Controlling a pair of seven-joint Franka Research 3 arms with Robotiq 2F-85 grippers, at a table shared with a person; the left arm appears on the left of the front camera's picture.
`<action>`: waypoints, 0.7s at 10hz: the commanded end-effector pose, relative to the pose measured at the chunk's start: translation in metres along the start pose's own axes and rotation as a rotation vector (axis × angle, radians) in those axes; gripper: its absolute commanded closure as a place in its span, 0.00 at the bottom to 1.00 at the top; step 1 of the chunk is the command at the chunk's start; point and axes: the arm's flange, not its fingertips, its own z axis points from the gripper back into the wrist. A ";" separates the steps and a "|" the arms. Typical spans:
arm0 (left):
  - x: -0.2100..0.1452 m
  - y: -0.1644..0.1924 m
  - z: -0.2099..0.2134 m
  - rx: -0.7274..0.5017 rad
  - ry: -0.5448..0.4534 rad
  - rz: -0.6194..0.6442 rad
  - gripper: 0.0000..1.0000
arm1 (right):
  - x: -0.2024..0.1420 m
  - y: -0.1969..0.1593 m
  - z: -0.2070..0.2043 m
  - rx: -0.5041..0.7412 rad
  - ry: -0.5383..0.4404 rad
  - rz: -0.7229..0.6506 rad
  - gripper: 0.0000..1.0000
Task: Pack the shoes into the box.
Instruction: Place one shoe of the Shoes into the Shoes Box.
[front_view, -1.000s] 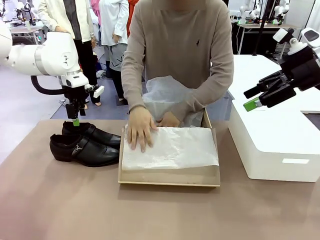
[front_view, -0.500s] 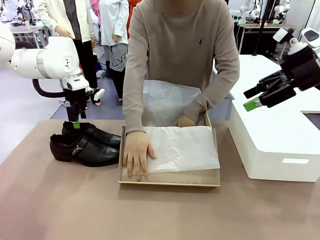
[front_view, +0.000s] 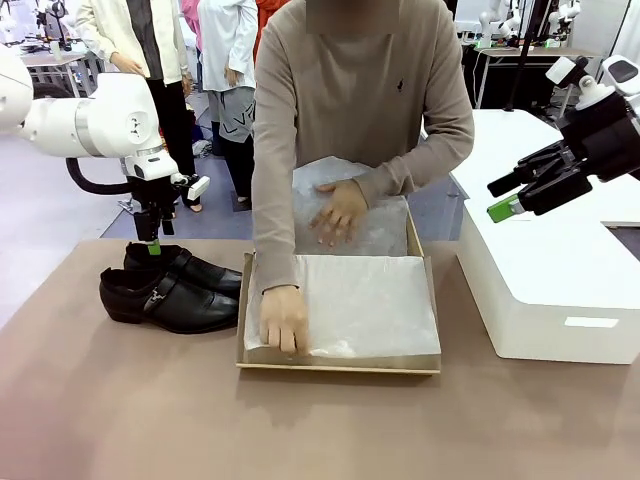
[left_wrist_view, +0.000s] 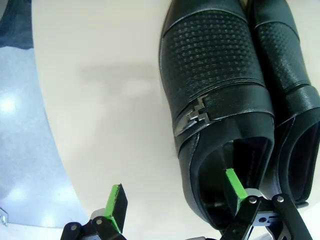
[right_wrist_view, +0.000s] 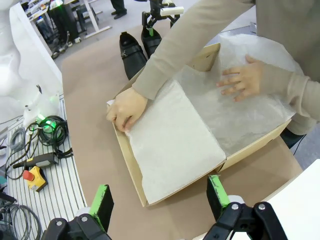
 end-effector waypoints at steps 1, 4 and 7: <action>-0.002 0.009 -0.002 -0.023 -0.003 -0.024 0.00 | 0.003 -0.003 -0.001 0.012 -0.030 0.024 0.00; -0.001 0.008 -0.013 -0.044 -0.011 -0.026 0.00 | 0.003 -0.003 -0.001 0.012 -0.030 0.024 0.00; 0.000 0.007 -0.021 -0.058 -0.008 -0.026 0.00 | 0.003 -0.003 -0.001 0.012 -0.030 0.024 0.00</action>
